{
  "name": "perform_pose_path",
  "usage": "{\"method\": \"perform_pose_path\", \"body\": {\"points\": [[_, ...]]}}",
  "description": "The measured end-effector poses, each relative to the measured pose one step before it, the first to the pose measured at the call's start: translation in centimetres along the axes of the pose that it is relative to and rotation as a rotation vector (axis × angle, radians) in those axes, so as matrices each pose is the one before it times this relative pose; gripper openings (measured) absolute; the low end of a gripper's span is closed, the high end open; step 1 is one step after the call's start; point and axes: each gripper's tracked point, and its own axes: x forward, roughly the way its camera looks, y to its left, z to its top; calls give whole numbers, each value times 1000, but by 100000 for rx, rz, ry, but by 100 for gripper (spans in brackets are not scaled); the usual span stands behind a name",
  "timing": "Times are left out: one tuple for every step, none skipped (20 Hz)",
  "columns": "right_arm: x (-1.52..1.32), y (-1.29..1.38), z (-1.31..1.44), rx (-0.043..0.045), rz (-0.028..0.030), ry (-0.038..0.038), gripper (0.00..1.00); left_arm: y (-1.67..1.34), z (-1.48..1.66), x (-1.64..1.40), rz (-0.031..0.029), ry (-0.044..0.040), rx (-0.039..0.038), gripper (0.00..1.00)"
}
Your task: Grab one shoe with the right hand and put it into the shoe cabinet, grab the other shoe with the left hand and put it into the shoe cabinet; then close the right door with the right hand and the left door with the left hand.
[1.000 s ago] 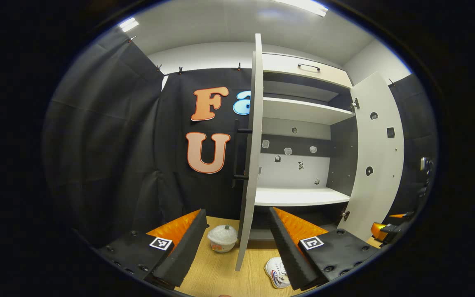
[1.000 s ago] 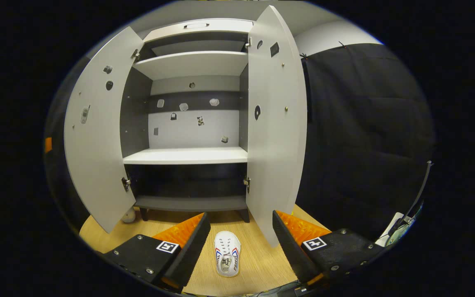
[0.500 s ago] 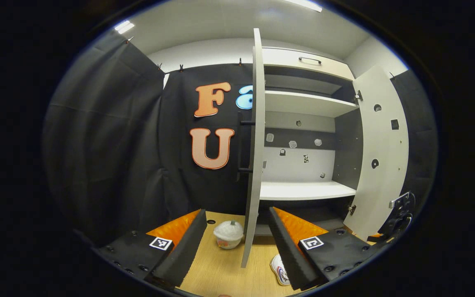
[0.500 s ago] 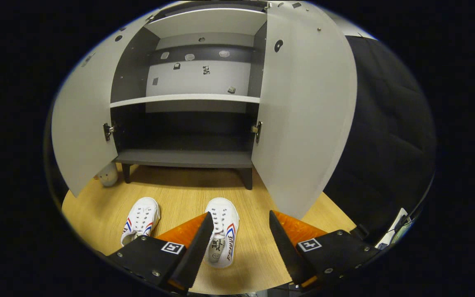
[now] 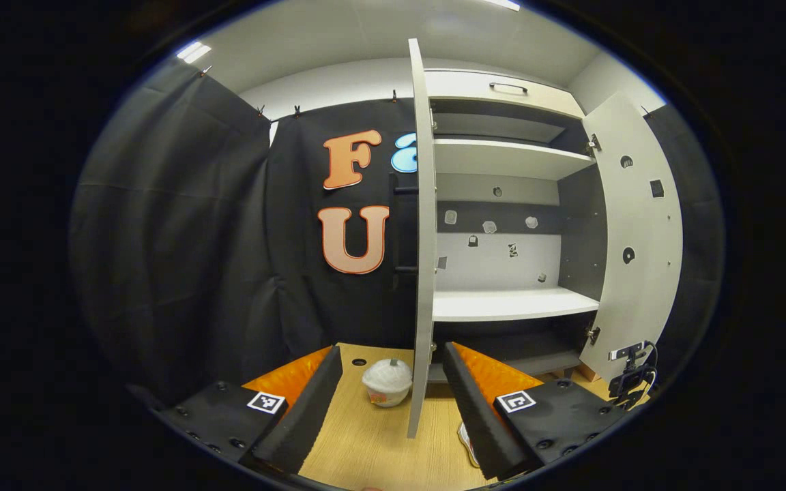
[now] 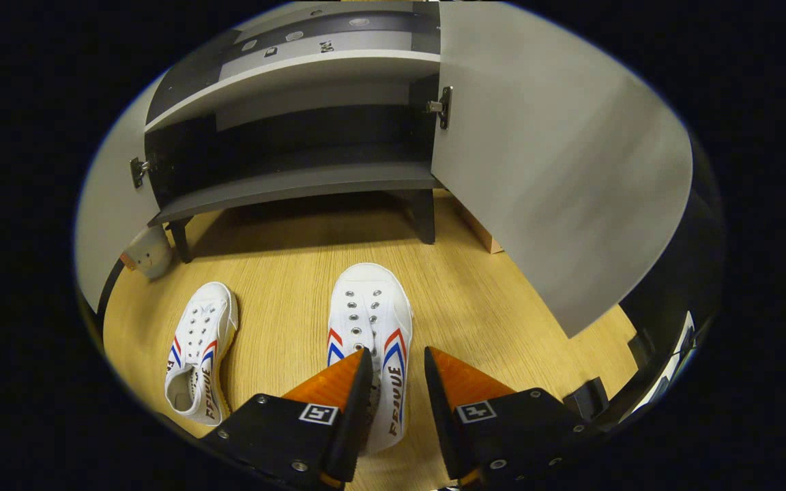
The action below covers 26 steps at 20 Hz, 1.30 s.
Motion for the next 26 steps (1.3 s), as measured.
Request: {"method": "perform_pose_path", "body": {"points": [[438, -105, -365, -1354, -451, 1291, 46, 29, -102, 74, 428, 651, 56, 97], [424, 95, -347, -1236, 5, 1649, 44, -3, -157, 27, 543, 694, -45, 97], [372, 172, -380, -734, 190, 2002, 43, 84, -141, 112, 606, 604, -233, 97], [390, -8, -361, -245, -239, 2152, 44, 78, -220, -39, 450, 483, -357, 97], [444, -76, -385, 335, -448, 1686, 43, 14, -11, 51, 348, 304, -367, 97], [377, -13, -214, 615, 15, 1272, 43, 73, -122, 54, 424, 174, -195, 96], [284, -32, -120, 646, 417, 1060, 43, 57, -112, 151, 285, 254, 86, 97], [247, 15, -109, 342, 567, 908, 43, 46, -85, -107, 288, 185, 231, 96], [53, 70, 98, -126, 811, 413, 42, 81, -104, 15, 309, 214, 196, 97], [119, 352, -28, 47, 1228, 263, 41, -33, -126, 36, 195, 169, 41, 97], [-2, 9, -28, -650, -43, 20, 37, -10, -62, 90, 273, 201, 86, 97], [45, -16, -34, -717, -486, -54, 36, -44, -147, -12, 137, 124, 69, 97], [35, -93, -17, -1036, -790, 3, 29, -90, -190, 18, -122, 411, -102, 97], [18, -188, 13, -1110, -1238, -339, 23, -137, -256, -34, -429, 433, -255, 97], [69, -230, 90, -915, -788, -277, 12, -87, -127, 45, -445, 371, -256, 96], [-130, -94, 180, 125, -23, -95, 6, -88, -25, -115, -221, 87, 5, 97], [-272, 92, 184, 1571, 549, -519, 2, -13, 87, -39, 15, -190, 497, 97], [-618, 59, 501, 2690, 1012, -1206, 0, 38, -36, -155, 158, -461, 920, 97], [-746, -161, 893, 2557, 510, -1527, 0, 28, 193, -87, 98, -544, 1015, 97], [-936, -190, 719, 691, 276, -587, 0, 0, 71, -96, -31, -522, 733, 97], [-954, 17, 539, -121, 897, -1021, 0, -15, 37, -19, -266, -371, 202, 97], [-904, -1, 992, -210, 733, -1579, 0, -148, -39, -112, -561, -97, -187, 97], [-1031, 37, 1125, -195, 432, -1982, 0, -88, -55, -53, -602, 27, -262, 97], [-1129, 9, 1083, -425, 501, -1560, 0, -64, -30, -165, -607, -218, -33, 96], [-921, 234, 908, -1034, 1152, -1750, 0, -5, 53, -53, -368, -322, 73, 97], [-1151, 311, 1208, -500, 958, -2271, 0, -21, -54, -156, -474, -262, 147, 97]]}}
